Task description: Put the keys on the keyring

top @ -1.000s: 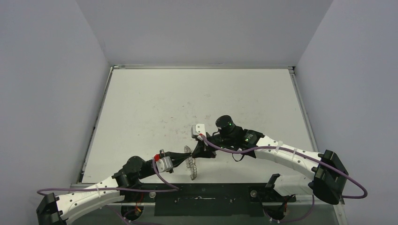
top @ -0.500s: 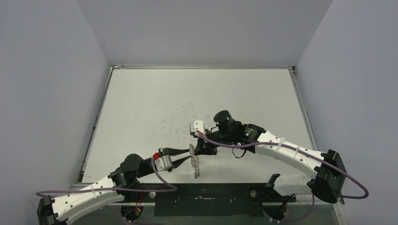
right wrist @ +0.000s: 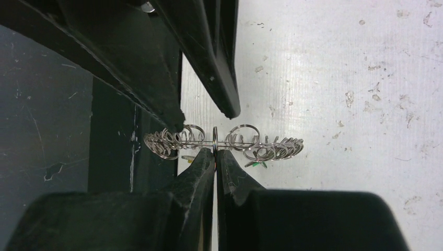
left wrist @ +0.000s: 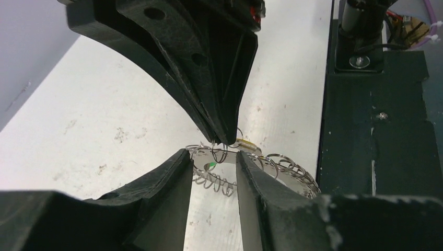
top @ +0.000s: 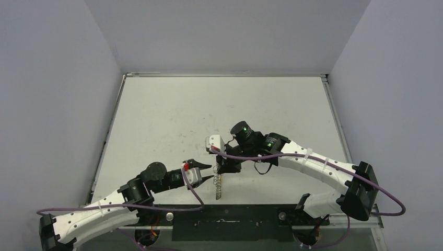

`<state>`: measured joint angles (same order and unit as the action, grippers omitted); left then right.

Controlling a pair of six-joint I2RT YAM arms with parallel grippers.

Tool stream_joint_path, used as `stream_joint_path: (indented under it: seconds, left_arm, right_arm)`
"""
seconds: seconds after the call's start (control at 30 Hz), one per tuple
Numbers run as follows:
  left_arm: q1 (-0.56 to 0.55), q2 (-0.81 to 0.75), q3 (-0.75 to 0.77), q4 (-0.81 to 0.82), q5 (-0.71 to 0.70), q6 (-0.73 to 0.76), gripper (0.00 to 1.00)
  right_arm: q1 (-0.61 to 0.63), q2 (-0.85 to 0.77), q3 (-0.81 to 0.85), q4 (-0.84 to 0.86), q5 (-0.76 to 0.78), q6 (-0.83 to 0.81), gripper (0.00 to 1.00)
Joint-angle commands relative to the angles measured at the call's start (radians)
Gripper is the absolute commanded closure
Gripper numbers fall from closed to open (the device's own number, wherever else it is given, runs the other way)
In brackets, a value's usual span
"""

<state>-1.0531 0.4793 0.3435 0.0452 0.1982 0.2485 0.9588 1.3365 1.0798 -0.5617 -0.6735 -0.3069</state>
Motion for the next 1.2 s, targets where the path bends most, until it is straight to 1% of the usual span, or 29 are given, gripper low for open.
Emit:
stream_joint_path:
  seconds: [0.0, 0.1, 0.27, 0.33, 0.6, 0.67, 0.77, 0.8, 1.13, 1.17]
  left_arm:
    - [-0.004, 0.056, 0.063, -0.043, 0.023, 0.017, 0.68]
    - [-0.004, 0.093, 0.078, -0.044, 0.026, 0.025, 0.70]
    - [-0.004, 0.129, 0.086, -0.036, 0.035, 0.035, 0.78]
    - [-0.004, 0.135, 0.085, -0.026, 0.045, 0.036, 0.80]
    - [-0.004, 0.136, 0.081, -0.005, 0.053, 0.031, 0.81]
    - [-0.004, 0.136, 0.080, 0.000, 0.058, 0.027, 0.86]
    - [-0.004, 0.137, 0.077, 0.007, 0.062, 0.022, 0.98]
    - [-0.005, 0.136, 0.076, 0.007, 0.060, 0.020, 1.00]
    - [-0.004, 0.120, 0.030, 0.042, 0.033, -0.001, 1.00]
    - [-0.004, 0.121, 0.029, 0.040, 0.030, 0.000, 0.98]
  right_arm:
    - [0.026, 0.004, 0.070, 0.007, 0.013, -0.009, 1.00]
    - [0.033, 0.005, 0.075, 0.002, 0.017, -0.009, 1.00]
    - [0.041, 0.010, 0.076, 0.001, 0.020, -0.009, 1.00]
    - [0.042, 0.013, 0.079, 0.000, 0.020, -0.010, 1.00]
    - [0.047, 0.031, 0.087, -0.002, 0.022, -0.011, 1.00]
    - [0.049, 0.034, 0.088, -0.001, 0.022, -0.011, 1.00]
    - [0.049, 0.039, 0.087, -0.002, 0.027, -0.012, 1.00]
    - [0.049, 0.039, 0.086, -0.001, 0.029, -0.012, 1.00]
    - [0.049, 0.044, 0.077, 0.020, 0.023, 0.000, 1.00]
    - [0.049, 0.046, 0.077, 0.021, 0.022, 0.001, 1.00]
